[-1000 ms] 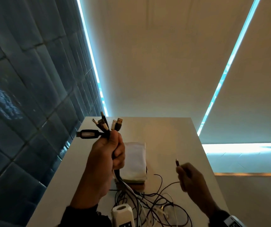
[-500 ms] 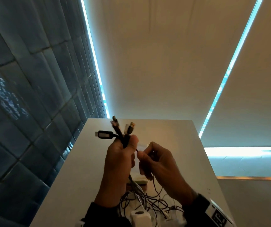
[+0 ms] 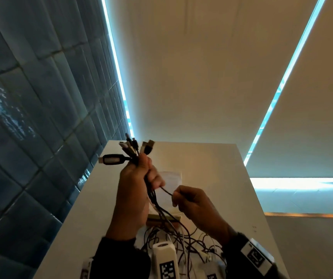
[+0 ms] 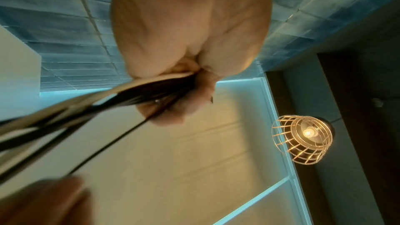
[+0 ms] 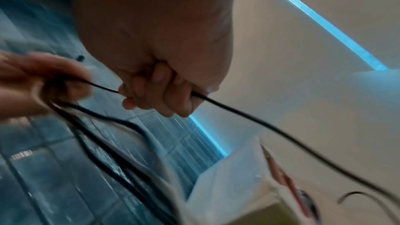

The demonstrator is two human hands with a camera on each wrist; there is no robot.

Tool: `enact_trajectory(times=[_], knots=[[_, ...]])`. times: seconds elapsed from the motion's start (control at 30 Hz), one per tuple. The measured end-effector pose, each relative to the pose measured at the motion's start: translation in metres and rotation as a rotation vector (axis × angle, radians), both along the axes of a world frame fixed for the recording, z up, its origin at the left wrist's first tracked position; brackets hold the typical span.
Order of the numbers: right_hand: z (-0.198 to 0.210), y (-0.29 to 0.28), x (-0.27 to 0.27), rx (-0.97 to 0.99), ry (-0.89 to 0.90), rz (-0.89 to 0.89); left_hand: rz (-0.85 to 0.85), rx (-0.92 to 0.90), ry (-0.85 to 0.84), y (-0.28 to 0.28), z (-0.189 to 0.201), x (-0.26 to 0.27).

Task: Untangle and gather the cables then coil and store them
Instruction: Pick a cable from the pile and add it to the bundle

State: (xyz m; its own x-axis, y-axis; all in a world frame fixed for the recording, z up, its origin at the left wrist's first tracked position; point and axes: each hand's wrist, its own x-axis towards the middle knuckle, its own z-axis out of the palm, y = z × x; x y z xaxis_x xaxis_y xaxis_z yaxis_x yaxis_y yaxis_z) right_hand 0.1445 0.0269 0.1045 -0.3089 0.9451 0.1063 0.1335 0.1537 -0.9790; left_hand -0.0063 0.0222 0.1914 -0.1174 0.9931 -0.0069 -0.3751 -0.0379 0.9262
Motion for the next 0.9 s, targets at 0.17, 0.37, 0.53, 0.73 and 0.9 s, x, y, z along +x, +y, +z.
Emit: enact_trajectory(times=[0.17,0.37,0.53,0.73,0.9], knots=[[-0.057,0.001,0.004,-0.056,-0.232,-0.062,0.068,0.036,-0.084,0.002,0.003,-0.02],[-0.107,0.001,0.014,-0.108,-0.369,-0.111,0.095,0.041,-0.081,-0.007,0.011,-0.032],[-0.095,0.006,0.022,-0.177,-0.41,-0.244,0.077,-0.003,-0.097,-0.009,0.013,-0.037],[0.013,0.003,0.007,-0.082,0.229,-0.26,0.046,-0.101,0.08,-0.008,0.006,-0.03],[0.049,-0.017,-0.008,0.062,0.383,0.023,-0.108,-0.189,0.061,-0.012,0.007,-0.024]])
